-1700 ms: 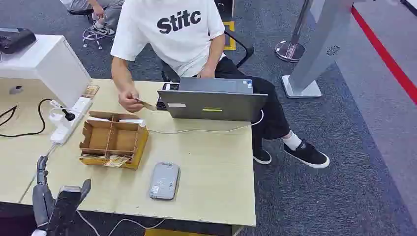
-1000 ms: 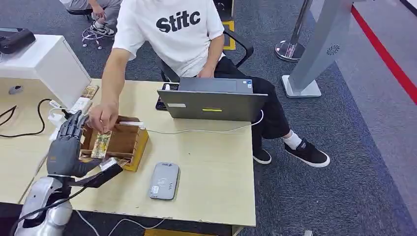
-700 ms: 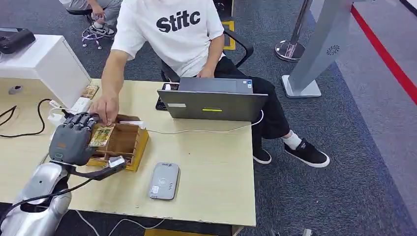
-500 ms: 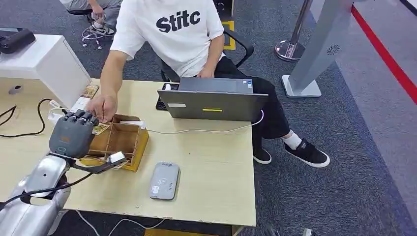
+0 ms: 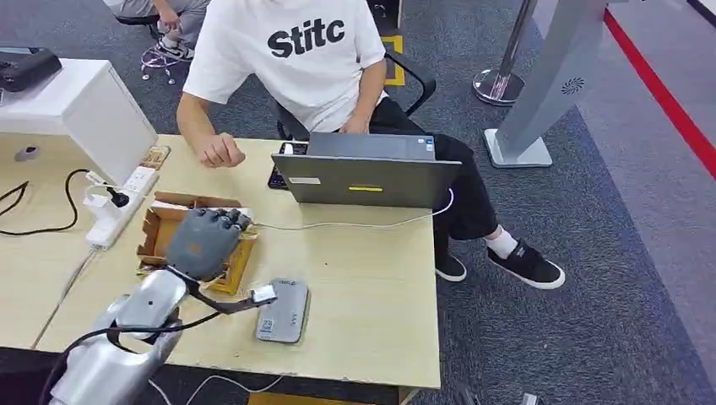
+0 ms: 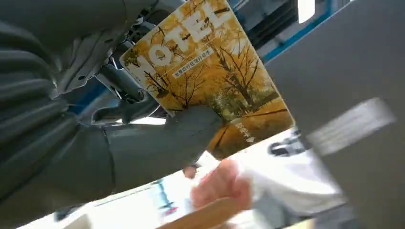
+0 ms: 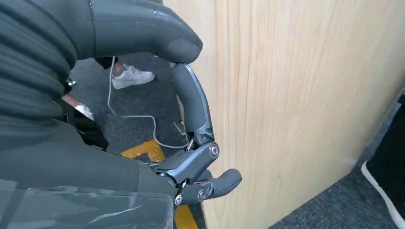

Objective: Pass the card to the sensor for recognition and then transmit it.

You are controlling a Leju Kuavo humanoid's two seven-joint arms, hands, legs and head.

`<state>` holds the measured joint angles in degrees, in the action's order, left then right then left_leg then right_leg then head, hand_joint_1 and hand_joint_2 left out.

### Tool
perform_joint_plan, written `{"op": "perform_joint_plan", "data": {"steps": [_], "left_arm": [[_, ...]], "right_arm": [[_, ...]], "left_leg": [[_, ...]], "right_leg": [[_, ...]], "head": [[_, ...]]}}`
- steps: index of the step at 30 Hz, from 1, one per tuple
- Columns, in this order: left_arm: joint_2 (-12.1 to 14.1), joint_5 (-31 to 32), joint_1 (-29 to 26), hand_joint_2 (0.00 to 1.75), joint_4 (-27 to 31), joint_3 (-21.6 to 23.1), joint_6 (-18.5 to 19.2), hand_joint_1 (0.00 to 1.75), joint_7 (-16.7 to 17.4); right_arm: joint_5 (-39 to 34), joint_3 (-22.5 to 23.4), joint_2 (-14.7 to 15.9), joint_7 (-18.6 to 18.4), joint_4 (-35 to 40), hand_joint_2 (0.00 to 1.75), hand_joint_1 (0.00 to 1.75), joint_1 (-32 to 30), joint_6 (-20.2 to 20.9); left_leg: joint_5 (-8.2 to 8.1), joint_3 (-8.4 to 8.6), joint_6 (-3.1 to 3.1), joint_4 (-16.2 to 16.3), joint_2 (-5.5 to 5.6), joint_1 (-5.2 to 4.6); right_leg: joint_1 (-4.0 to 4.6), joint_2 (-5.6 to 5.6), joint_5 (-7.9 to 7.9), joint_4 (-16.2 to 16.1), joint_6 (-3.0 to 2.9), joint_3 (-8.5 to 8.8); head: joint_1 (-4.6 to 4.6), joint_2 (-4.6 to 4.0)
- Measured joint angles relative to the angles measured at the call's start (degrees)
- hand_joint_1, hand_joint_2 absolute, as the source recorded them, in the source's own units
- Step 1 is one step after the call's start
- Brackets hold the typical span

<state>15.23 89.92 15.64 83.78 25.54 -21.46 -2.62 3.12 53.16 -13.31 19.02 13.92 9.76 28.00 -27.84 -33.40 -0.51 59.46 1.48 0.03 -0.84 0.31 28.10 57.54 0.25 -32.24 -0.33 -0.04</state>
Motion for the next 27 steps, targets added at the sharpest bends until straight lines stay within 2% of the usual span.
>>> {"op": "perform_joint_plan", "data": {"steps": [5,11,19,27], "left_arm": [[-4.1,-0.3,1.0,1.75,-1.8,7.7,1.5,1.75,-2.3],[-6.4,-3.7,2.6,1.75,-6.9,13.3,6.1,1.75,-3.2],[-5.9,-6.7,3.5,1.75,-10.4,16.0,9.0,1.75,-2.6],[-3.0,-7.6,3.9,1.75,-10.5,17.1,11.6,1.75,-1.7]], "right_arm": [[-0.4,0.3,0.0,0.2,0.0,1.75,0.00,0.0,0.0],[-1.3,0.8,0.0,0.4,0.0,1.75,0.00,-0.1,-0.1],[-1.9,1.1,0.0,1.4,0.0,1.75,0.00,-0.4,-0.5],[-2.5,1.3,0.2,1.6,0.0,1.75,0.00,-0.9,-0.4]], "left_leg": [[-0.01,-0.01,0.00,0.0,-0.02,-0.04],[0.00,0.01,0.00,0.0,-0.10,0.02],[0.00,0.00,0.01,0.0,-0.09,0.04],[0.00,-0.02,0.01,0.0,-0.09,0.04]], "right_leg": [[0.01,0.03,0.00,0.0,0.00,-0.02],[0.02,0.07,0.00,0.0,-0.01,-0.05],[0.08,0.07,0.00,0.0,-0.02,-0.05],[0.07,0.07,0.00,0.0,-0.01,-0.05]], "head": [[0.00,0.00],[0.02,0.00],[0.02,0.00],[0.00,0.00]]}}
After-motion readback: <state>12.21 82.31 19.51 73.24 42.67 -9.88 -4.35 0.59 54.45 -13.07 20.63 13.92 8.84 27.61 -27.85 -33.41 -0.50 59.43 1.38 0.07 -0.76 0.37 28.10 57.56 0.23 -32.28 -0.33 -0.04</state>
